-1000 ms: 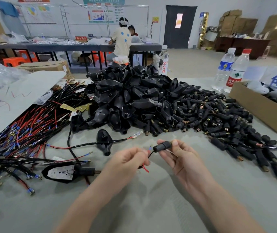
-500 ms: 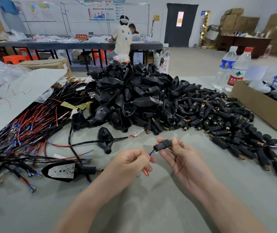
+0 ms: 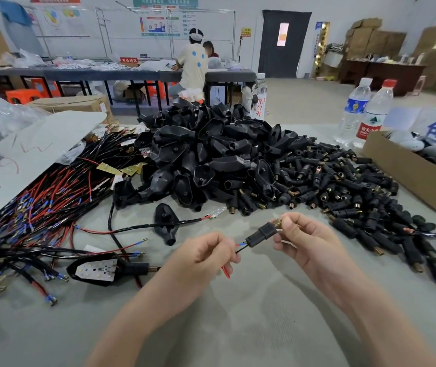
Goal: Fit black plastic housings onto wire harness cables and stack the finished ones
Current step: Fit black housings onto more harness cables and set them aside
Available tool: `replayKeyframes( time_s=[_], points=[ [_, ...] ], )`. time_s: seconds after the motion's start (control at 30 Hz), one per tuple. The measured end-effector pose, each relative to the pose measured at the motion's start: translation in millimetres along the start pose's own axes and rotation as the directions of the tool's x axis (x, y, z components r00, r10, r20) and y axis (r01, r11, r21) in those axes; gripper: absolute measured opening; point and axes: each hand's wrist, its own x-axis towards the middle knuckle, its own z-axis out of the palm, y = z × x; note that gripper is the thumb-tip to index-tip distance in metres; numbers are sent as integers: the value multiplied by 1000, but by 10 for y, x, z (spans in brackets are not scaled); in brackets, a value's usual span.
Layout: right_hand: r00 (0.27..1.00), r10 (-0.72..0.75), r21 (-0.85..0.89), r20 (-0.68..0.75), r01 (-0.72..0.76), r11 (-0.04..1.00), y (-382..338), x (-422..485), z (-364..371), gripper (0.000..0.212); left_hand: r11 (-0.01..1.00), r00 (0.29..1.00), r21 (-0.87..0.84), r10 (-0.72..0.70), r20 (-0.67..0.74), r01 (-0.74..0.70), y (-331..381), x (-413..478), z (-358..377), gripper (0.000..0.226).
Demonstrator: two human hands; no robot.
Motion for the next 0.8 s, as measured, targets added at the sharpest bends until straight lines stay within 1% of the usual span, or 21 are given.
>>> replayKeyframes(
  time_s=[0.07, 0.13, 0.2, 0.27, 0.33, 0.37, 0.47, 0.57, 0.63, 0.73, 0.8],
  points=[
    [1000, 10, -1, 7, -10, 1000, -9, 2, -13, 20, 999, 998, 51, 20, -51, -17, -7, -8, -6, 33],
    [1000, -19, -15, -8, 19, 1000, 0, 14, -6, 19, 992, 997, 126, 28, -76, -18, -14, -18, -12, 37],
    [992, -109, -61, -57, 106, 993, 23, 26, 23, 13, 981, 997, 192, 33, -73, -18, -23, -28, -1, 38],
    [971, -216, -150, -106, 199, 968, 44, 21, 66, 10, 976, 997, 217, 32, -66, -17, -34, -29, 31, 37],
    [950, -276, -223, -144, 240, 945, 56, 1, 103, 13, 976, 997, 216, 27, -66, -12, -52, -27, 67, 38],
    [945, -283, -235, -165, 241, 942, 60, -7, 117, 14, 976, 997, 219, 25, -67, -10, -60, -26, 84, 39],
    [940, -255, -216, -225, 207, 954, 70, -17, 149, 15, 971, 998, 237, 26, -66, -10, -93, -32, 120, 44],
    [944, -198, -159, -265, 160, 974, 101, -15, 153, 14, 972, 997, 236, 29, -69, -12, -96, -31, 145, 43],
    [951, -126, -68, -281, 112, 991, 127, -14, 156, 13, 984, 995, 179, 28, -96, -10, -79, -21, 160, 40],
    [963, -2, 128, -271, 38, 991, 136, -7, 173, 12, 998, 983, 70, 23, -184, -10, -46, -2, 169, 32],
    [969, 28, 190, -244, 19, 982, 127, 3, 181, 10, 999, 972, 43, 22, -233, -12, -38, 19, 163, 24]
  ],
)
